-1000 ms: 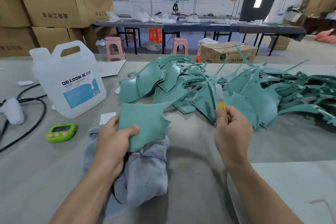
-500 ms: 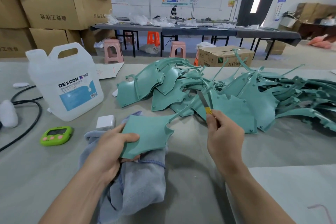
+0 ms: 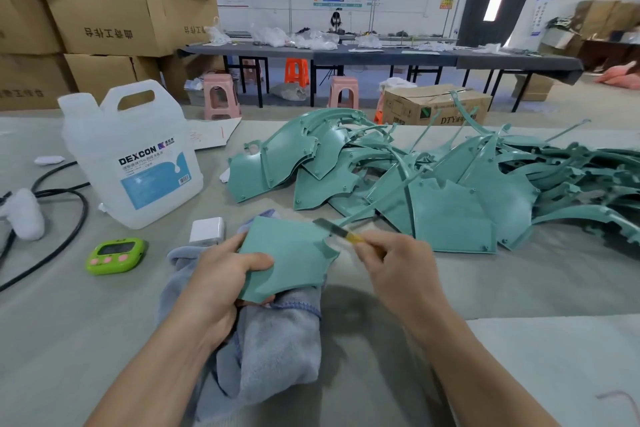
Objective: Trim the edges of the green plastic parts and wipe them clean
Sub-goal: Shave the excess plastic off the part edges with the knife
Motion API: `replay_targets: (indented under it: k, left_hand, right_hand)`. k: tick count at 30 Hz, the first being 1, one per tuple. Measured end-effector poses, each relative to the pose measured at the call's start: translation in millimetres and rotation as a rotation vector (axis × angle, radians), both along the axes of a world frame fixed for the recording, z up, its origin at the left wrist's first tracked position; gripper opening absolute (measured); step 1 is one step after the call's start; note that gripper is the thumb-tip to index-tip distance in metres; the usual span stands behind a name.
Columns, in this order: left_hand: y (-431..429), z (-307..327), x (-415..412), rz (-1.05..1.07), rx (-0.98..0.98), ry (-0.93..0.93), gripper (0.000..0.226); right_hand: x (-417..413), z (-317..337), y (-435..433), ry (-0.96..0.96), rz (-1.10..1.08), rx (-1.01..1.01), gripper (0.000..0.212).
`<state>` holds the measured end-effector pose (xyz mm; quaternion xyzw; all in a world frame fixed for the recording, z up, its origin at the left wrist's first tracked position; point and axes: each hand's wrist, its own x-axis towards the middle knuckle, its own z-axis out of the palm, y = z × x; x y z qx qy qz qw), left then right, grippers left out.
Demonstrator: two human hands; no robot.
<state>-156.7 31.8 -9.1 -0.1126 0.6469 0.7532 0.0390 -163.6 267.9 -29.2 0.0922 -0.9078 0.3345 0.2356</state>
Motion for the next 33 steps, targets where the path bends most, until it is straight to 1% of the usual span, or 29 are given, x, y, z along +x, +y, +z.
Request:
replay_targets:
  k: [3,5,7,8,10,12,14,16,19,21,23,28,31,33]
  left_hand:
    - [1.0,0.3,-0.2,-0.004,-0.005,0.000,0.040]
    - [1.8,-0.2,0.0,-0.004,-0.010,0.002,0.041]
    - [3.0,-0.8,0.3,-0.013,-0.013,0.005,0.040]
    - [3.7,-1.1,0.3,-0.015,-0.013,0.006,0.039]
    - [3.9,-2.0,-0.2,-0.008,-0.011,0.002,0.038]
    - [2.0,-2.9,-0.7,0.006,0.000,-0.008,0.036]
    - [-0.5,-3.3,-0.9,0.018,0.019,-0.008,0.035]
    - [-1.8,-3.3,-1.2,0.030,0.032,0.000,0.036]
    - [-1.4,-3.4,-1.3,0.031,0.032,0.007,0.038]
    - [-1.4,-3.8,-2.1,0.031,0.029,0.005,0.040]
    - [-1.4,-3.8,-2.2,0.033,0.036,0.005,0.041]
    - [-3.2,-3.5,-2.7,0.011,0.046,0.012,0.046]
    - [-5.3,-3.3,-3.5,-0.012,0.051,0.003,0.046]
    - [-5.6,-3.3,-3.7,-0.037,0.044,-0.001,0.047]
  right_hand:
    - [-8.0,5.4,18.5,0.064,-0.287,-0.102,0.019]
    - [-10.3,8.1,34.3,0.077,-0.432,-0.111,0.024]
    - [-10.6,8.6,42.9,0.086,-0.505,-0.114,0.028]
    - [-9.6,8.4,42.2,0.094,-0.504,-0.116,0.028]
    - [-6.1,6.8,32.5,0.112,-0.428,-0.111,0.024]
    - [-3.6,1.1,19.5,0.067,-0.284,-0.091,0.021]
    - [-2.1,-6.1,9.9,-0.023,-0.142,-0.086,0.027]
    - [-1.1,-9.4,6.4,-0.062,-0.035,-0.107,0.033]
    - [0.2,-6.7,7.3,-0.084,0.124,-0.088,0.028]
    - [-0.7,-6.1,9.0,-0.105,0.161,-0.165,0.022]
    - [-2.1,-6.2,10.7,-0.124,0.149,-0.263,0.015]
    - [-4.3,-5.9,13.3,-0.205,0.232,-0.330,0.009]
    - [-7.2,-1.2,21.6,-0.289,0.316,-0.335,0.011]
    - [-8.4,3.3,29.1,-0.343,0.377,-0.317,0.020]
